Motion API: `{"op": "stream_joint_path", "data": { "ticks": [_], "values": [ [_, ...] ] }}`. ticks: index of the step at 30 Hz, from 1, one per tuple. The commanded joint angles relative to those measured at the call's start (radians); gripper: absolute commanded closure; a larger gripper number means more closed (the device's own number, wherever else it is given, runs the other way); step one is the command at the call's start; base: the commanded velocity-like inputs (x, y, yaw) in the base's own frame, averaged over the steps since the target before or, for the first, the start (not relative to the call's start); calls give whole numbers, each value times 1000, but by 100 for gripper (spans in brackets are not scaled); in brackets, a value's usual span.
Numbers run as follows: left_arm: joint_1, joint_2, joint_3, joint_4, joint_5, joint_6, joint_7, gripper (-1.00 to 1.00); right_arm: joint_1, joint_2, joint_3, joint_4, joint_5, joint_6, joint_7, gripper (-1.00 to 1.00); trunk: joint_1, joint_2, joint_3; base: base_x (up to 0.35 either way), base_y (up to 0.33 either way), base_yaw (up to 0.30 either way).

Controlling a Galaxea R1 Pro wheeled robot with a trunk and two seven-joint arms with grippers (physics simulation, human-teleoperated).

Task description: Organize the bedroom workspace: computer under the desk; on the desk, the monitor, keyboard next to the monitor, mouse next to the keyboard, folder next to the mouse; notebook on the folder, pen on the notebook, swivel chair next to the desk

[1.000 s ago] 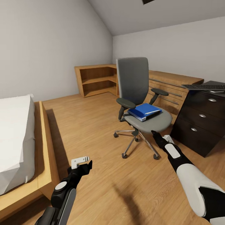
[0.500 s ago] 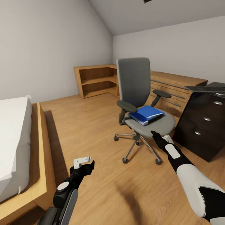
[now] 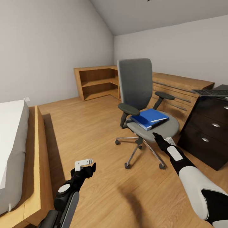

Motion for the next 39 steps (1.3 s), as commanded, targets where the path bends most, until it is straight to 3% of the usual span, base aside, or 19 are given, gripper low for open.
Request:
{"op": "stream_joint_path", "data": {
  "ticks": [1,39],
  "values": [
    [-1,0,-1,-1,11,3,9,-100,0,1,-3,0,-9,6,6,-100,0,0,-1,320,0,0],
    [-1,0,-1,1,11,3,11,-100,0,-1,-4,-2,-9,5,6,-100,0,0,-1,317,0,0]
  ]
}}
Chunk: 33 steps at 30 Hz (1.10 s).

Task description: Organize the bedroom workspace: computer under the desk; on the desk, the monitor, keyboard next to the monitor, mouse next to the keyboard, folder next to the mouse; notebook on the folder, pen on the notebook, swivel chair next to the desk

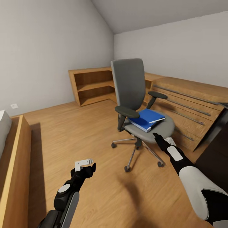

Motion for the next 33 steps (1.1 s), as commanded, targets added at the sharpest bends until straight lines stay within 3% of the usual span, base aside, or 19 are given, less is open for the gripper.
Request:
{"op": "stream_joint_path", "data": {
  "ticks": [1,22,33],
  "values": [
    [-1,0,-1,-1,11,3,9,-100,-1,1,-4,-2,-14,6,8,-100,0,0,-1,316,0,0],
    [-1,0,-1,0,12,7,9,-100,1,3,-3,-1,-14,5,8,-100,0,0,-1,312,47,0],
    [-1,0,-1,7,11,9,9,-100,1,2,-3,-1,-14,5,8,-100,0,0,-1,3,7,0]
  ]
}}
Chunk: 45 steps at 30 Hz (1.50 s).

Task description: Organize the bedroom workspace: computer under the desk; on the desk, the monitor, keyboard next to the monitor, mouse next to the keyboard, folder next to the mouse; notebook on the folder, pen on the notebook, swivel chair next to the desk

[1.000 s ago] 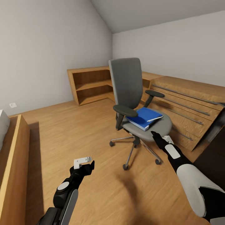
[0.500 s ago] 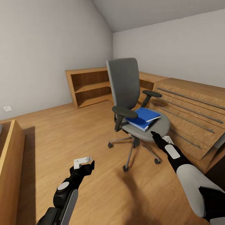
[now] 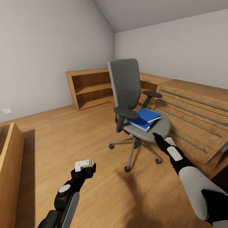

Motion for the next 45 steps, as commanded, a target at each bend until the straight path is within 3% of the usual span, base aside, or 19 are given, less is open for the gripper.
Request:
{"op": "stream_joint_path", "data": {
  "ticks": [1,18,34,45],
  "values": [
    [-1,0,-1,-1,11,4,9,-100,0,0,-6,0,-4,6,4,-100,-1,0,-1,-247,0,0],
    [-1,0,-3,-1,12,4,9,-100,-1,0,-6,0,-4,5,5,-100,-1,0,-1,-111,0,0],
    [-1,0,-10,-1,12,4,9,-100,-1,0,-6,-1,-3,5,3,-100,-8,3,61,0,0,0],
    [-1,0,-10,0,12,4,9,-100,-1,0,-7,-2,-3,5,3,-100,-8,3,61,0,0,0]
  ]
}}
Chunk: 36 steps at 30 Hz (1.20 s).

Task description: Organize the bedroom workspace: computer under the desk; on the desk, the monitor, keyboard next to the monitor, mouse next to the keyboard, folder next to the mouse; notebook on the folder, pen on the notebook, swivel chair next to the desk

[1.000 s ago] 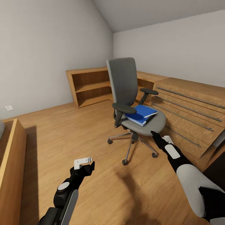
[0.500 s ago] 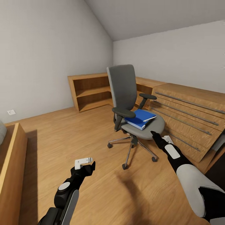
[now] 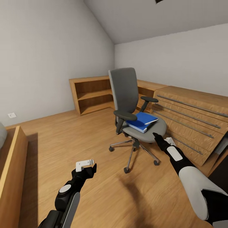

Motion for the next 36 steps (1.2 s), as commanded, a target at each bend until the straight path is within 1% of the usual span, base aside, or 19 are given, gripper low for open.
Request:
{"op": "stream_joint_path", "data": {
  "ticks": [1,5,8,22,30,36],
  "values": [
    [-1,0,-1,-1,11,3,9,-100,0,0,-6,0,-4,6,4,-100,0,0,-1,0,0,0],
    [-1,0,-1,6,11,1,9,-100,-1,0,-5,0,-4,6,3,-100,0,0,-1,-51,0,0],
    [-1,0,-1,8,11,1,9,-100,0,0,-5,1,-4,6,3,-100,0,0,-1,-218,0,0],
    [-1,0,-1,11,11,2,9,-100,0,2,-5,7,-2,0,8,-100,0,0,-1,-311,-31,0],
    [-1,0,-3,10,12,-2,9,-100,-1,2,-5,9,-1,0,7,-100,0,0,-1,-72,-15,0],
    [-1,0,-3,9,12,-3,9,-100,0,2,-5,9,-2,0,7,-100,-3,1,22,-3,-1,0]
  ]
}}
